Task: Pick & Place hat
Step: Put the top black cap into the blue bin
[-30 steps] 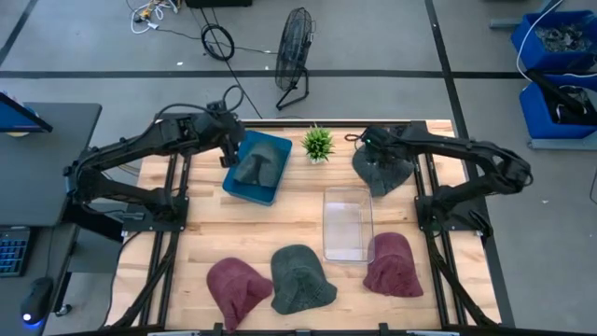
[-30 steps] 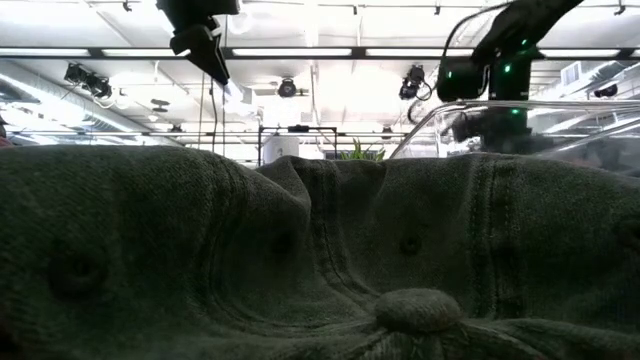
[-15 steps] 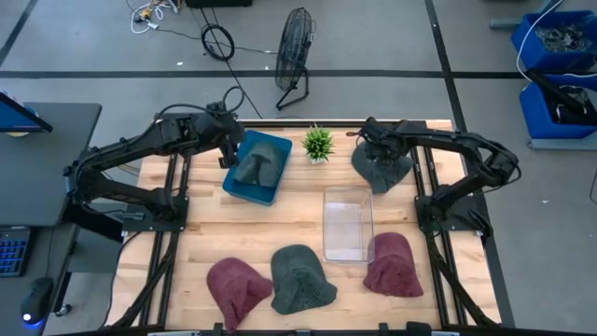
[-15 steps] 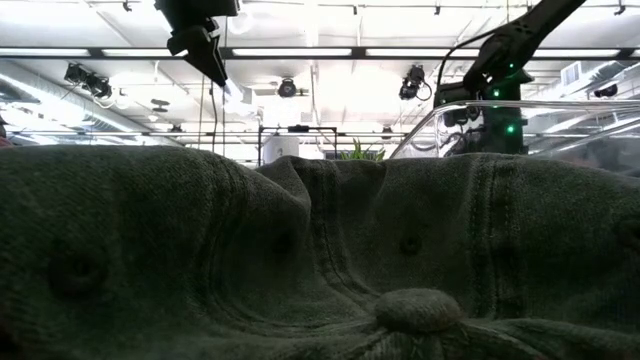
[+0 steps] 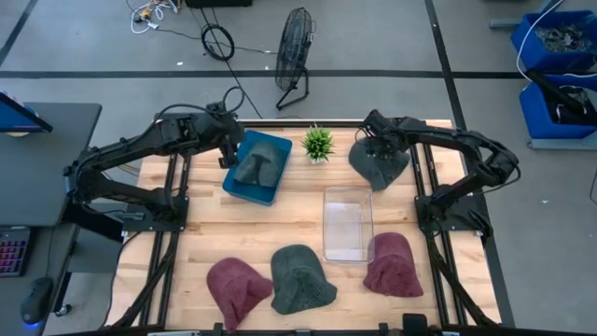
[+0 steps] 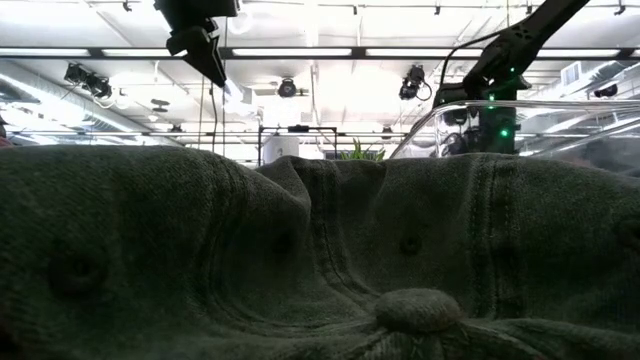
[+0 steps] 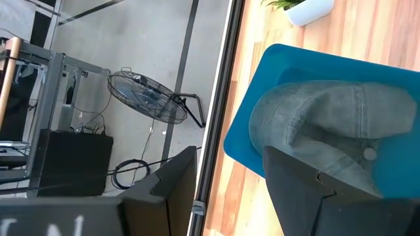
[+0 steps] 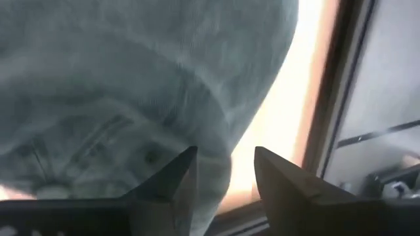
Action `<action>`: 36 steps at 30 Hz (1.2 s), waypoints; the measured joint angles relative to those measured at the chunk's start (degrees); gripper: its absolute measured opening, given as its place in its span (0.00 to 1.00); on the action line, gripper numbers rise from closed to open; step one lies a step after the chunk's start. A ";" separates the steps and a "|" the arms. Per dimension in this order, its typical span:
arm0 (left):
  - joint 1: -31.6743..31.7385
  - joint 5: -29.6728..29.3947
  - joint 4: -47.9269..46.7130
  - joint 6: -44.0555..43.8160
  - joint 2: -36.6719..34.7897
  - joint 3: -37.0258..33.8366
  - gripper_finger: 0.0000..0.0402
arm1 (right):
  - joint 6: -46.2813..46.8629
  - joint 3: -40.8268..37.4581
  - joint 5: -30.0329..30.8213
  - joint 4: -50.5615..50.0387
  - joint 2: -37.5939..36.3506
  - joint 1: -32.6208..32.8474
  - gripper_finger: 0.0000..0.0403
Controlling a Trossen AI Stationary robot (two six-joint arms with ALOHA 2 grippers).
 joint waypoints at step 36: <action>-0.47 17.26 3.83 -26.13 1.55 0.00 0.45 | 41.91 15.81 4.56 -21.19 -12.07 11.37 0.01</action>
